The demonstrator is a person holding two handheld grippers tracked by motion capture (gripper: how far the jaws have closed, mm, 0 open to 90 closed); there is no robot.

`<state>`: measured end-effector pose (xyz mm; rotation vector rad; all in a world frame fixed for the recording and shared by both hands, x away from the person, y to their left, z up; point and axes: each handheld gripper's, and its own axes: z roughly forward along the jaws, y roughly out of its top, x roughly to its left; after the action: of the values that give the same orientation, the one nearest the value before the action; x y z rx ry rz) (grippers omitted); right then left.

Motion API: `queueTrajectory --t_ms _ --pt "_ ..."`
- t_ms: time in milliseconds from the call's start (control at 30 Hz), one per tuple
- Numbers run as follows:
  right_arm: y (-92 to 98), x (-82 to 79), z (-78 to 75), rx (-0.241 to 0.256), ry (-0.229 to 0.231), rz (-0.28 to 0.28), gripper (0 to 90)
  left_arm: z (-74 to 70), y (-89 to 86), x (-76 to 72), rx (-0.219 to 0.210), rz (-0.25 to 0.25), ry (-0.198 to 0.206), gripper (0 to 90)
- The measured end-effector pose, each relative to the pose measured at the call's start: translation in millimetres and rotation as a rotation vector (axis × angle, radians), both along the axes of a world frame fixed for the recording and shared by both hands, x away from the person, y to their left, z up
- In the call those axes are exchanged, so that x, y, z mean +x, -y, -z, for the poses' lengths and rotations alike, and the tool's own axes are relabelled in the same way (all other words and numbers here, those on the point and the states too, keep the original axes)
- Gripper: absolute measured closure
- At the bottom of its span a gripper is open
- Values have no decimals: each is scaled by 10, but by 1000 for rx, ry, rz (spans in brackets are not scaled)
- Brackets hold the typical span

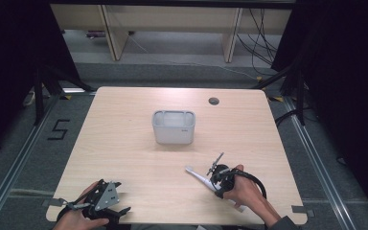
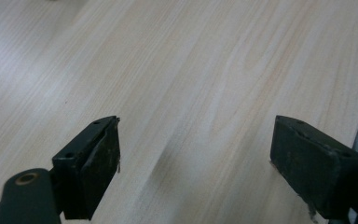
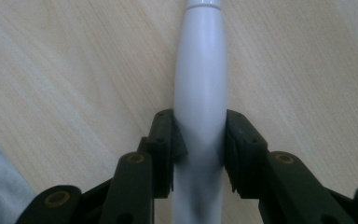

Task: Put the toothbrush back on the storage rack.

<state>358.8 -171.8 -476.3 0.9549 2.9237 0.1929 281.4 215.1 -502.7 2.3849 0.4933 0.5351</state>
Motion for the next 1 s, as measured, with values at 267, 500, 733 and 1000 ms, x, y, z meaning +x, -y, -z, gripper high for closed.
queueTrajectory --t_ms 267,500,733,1000 --pt "-65 66 -17 -34 -58 -24 665 -1 2 -3 0 5 -1 156" --pt "-122 116 -4 -93 -62 -63 665 1 0 2 5 7 0 157" --pt "-139 115 -4 -100 -61 -61 667 -11 0 0 15 16 0 156" --pt "-106 104 -6 -67 -60 -74 668 -1 6 -3 -3 9 -2 156"
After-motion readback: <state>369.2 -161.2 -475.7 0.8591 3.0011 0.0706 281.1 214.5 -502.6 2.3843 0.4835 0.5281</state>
